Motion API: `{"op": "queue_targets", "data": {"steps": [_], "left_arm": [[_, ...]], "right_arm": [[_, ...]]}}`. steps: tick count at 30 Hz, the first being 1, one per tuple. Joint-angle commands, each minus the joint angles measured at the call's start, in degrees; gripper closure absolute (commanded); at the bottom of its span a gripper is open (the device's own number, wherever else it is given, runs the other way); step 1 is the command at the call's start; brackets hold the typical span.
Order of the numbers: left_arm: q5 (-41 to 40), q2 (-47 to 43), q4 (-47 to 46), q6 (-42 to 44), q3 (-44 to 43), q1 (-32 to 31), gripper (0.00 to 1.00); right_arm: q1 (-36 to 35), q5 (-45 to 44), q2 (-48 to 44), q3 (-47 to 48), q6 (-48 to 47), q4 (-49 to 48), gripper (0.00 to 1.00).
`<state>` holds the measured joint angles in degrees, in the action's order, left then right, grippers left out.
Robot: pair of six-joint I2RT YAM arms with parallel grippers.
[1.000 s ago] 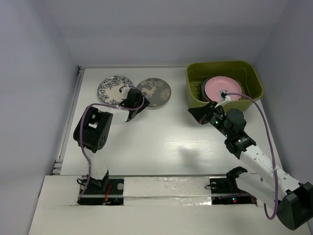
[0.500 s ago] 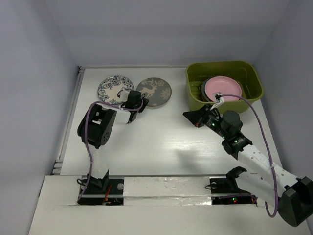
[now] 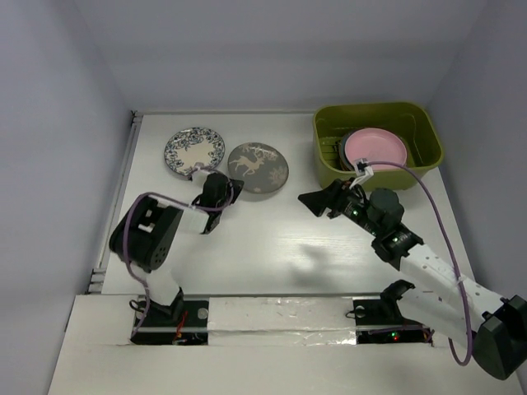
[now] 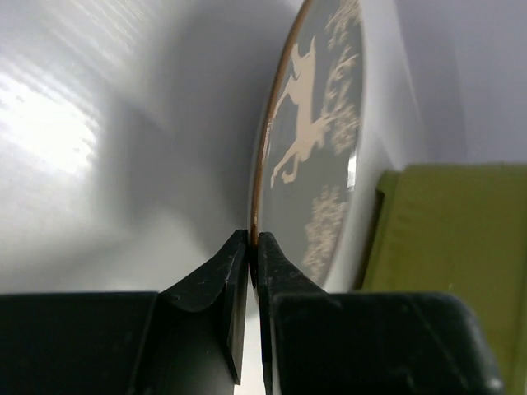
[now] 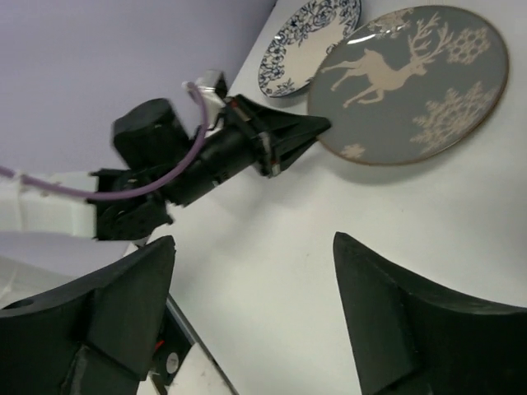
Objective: Place the plates into the plastic bin on the countertop
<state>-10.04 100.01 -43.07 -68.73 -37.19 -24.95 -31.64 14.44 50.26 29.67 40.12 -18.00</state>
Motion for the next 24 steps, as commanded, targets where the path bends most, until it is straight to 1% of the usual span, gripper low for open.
{"op": "queue_targets", "data": {"steps": [1,4,8,9,11,13,14,16,20,24], "left_arm": [[-0.7,-10.0,-7.4,4.1,6.0,-0.5,1.00],[0.1,-16.8,-9.2,4.7,11.1,-0.5,1.00],[2.0,-24.8,-8.9,5.6,15.2,-0.5,1.00],[2.7,-27.8,-8.7,5.7,16.0,-0.5,1.00],[3.9,-30.6,-8.4,5.6,18.0,0.2,1.00],[5.9,-36.0,-7.9,5.4,19.5,0.7,1.00],[5.9,-36.0,-7.6,5.4,19.8,0.7,1.00],[7.7,-39.7,-6.7,5.2,20.3,1.2,1.00],[9.8,-45.2,-5.0,4.8,21.4,1.8,1.00],[15.6,-48.8,-3.0,5.1,20.9,3.2,1.00]], "right_arm": [[-1.8,-3.6,1.1,0.0,-0.4,-0.6,0.16],[-3.2,-5.1,4.4,-0.4,1.4,-2.6,0.08],[-5.3,-8.8,9.8,-1.5,5.8,-6.0,0.05],[-6.0,-9.3,12.0,-2.0,6.8,-8.6,0.05],[-6.6,-10.8,14.4,-2.9,10.1,-11.2,0.04],[-8.1,-12.4,17.8,-3.2,12.3,-14.6,0.01],[-8.6,-13.0,19.1,-3.2,12.9,-14.6,0.01],[-9.1,-14.2,22.4,-2.5,14.0,-15.5,0.00],[-9.8,-13.4,27.2,-3.2,18.1,-21.9,0.00],[-9.8,-14.3,29.5,-1.9,18.5,-25.1,0.00]]}}
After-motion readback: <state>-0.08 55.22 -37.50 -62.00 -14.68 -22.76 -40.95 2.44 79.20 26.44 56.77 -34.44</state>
